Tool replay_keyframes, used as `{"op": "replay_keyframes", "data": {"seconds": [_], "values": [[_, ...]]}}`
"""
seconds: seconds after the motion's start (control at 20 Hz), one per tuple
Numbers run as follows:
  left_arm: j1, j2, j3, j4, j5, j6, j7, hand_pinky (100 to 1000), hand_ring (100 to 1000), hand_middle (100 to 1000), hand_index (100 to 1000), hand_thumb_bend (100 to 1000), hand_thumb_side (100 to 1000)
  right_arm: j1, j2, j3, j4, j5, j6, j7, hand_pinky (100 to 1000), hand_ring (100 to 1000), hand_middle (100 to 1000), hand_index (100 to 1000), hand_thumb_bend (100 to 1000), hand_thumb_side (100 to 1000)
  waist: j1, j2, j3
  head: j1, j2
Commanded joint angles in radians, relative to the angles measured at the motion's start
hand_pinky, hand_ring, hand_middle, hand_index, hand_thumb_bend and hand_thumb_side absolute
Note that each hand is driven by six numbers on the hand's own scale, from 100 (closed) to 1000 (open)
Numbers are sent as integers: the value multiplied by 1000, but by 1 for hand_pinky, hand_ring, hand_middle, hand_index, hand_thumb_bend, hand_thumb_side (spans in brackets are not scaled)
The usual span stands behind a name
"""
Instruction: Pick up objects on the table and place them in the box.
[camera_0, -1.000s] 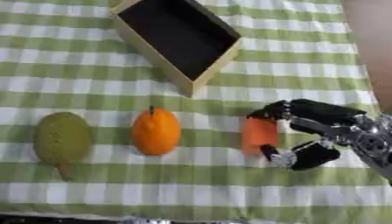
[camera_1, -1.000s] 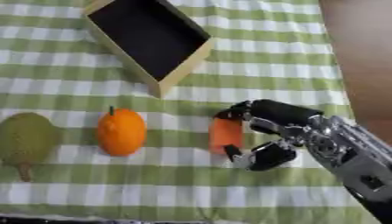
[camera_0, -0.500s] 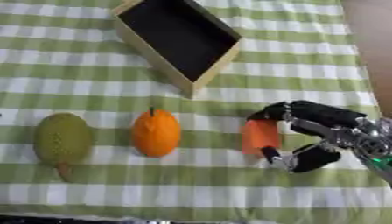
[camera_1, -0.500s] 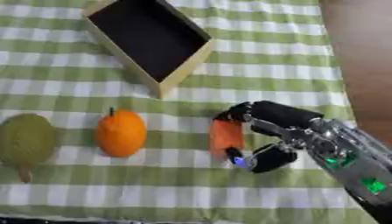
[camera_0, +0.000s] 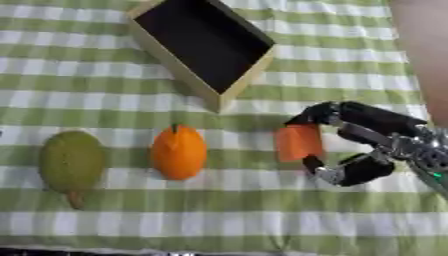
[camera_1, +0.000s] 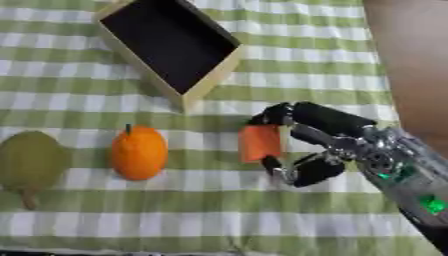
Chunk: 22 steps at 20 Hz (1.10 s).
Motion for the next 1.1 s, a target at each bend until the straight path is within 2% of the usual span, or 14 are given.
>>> {"op": "replay_keyframes", "data": {"seconds": [0.05,0.35,0.55,0.85,1.0,1.1], "values": [[-9,16,1,-20,-1,-1,-2,790,769,702,875,403,647,-35,-51,-25,-9,-28,-34,-7,803,769,559,734,100,133,-5,-14,-1,2,1],[-11,16,1,-20,-2,-1,-3,790,769,702,875,401,647,-93,-92,-38,-9,-86,-51,9,804,770,559,732,100,147,-9,-13,3,3,3],[-13,17,1,-20,-2,-2,-3,790,770,703,875,401,646,-167,-109,-65,-9,-124,-44,6,807,770,561,734,100,149,-9,-13,5,1,4],[-32,7,1,-20,1,-8,-1,791,770,704,874,403,641,-331,-119,-70,-9,-175,29,68,809,772,569,739,100,161,-6,-6,15,-16,-6],[-44,4,-2,-20,4,-14,-1,791,770,704,873,403,637,-398,-109,-65,0,-168,83,99,814,773,572,741,100,172,-4,-4,24,-24,-10],[-45,9,-5,-20,6,-14,-2,791,770,704,873,401,637,-446,-89,-54,40,-151,95,119,814,771,572,740,100,178,-1,-6,31,-27,-11]]}}
